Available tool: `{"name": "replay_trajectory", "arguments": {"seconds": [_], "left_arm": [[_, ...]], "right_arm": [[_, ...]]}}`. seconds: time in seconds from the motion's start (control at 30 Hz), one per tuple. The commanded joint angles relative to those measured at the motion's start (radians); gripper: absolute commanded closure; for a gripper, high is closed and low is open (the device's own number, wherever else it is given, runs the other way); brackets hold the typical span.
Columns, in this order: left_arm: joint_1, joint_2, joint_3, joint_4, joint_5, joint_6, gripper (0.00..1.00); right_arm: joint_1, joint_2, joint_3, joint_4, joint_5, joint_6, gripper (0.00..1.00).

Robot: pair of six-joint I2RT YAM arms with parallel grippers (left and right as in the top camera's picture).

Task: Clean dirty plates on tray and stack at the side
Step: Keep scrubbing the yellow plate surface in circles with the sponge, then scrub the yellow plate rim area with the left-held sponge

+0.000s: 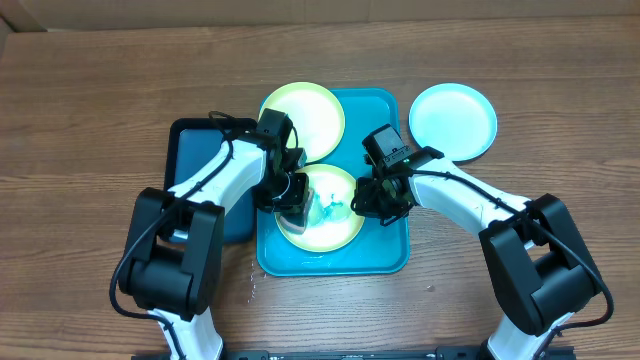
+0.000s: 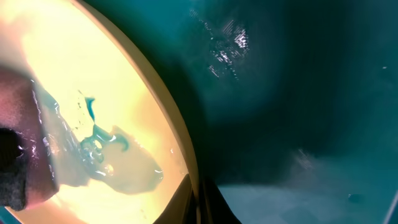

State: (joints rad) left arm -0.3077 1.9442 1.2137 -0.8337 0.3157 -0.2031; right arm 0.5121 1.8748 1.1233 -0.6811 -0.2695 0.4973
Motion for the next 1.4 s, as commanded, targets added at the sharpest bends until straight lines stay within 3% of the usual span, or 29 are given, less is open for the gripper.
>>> {"name": "replay_trajectory", "arguments": {"seconds": [0.0,0.23,0.47,0.63,0.73,0.97,1.17,1.37], "left_arm": [[-0.007,0.124,-0.016,0.051,0.093,-0.010,0.96],[-0.007,0.199,-0.016,0.138,0.361,0.024,0.96],[0.007,0.174,0.033,0.125,0.456,0.056,0.96],[0.019,0.029,0.078,0.101,0.446,0.069,0.96],[0.019,-0.084,0.079,0.091,0.372,0.065,0.96],[-0.031,-0.224,0.078,-0.014,-0.002,0.071,0.96],[-0.088,-0.206,0.027,0.024,-0.042,0.211,0.95],[-0.094,-0.205,-0.041,0.105,-0.143,0.219,0.96]], "right_arm": [[0.006,-0.003,-0.007,0.007,-0.009,0.000,0.96],[0.006,-0.003,-0.007,0.007,-0.009,0.000,0.96],[0.006,-0.003,-0.007,0.007,-0.008,0.000,0.96],[0.006,-0.003,-0.007,0.007,-0.008,0.000,0.96],[0.006,-0.003,-0.007,0.006,-0.009,0.000,0.96],[0.006,-0.003,-0.007,0.008,-0.008,0.000,0.96],[0.006,-0.003,-0.007,0.007,-0.008,0.000,0.96],[0.006,-0.003,-0.007,0.007,-0.008,0.000,0.96]]}}
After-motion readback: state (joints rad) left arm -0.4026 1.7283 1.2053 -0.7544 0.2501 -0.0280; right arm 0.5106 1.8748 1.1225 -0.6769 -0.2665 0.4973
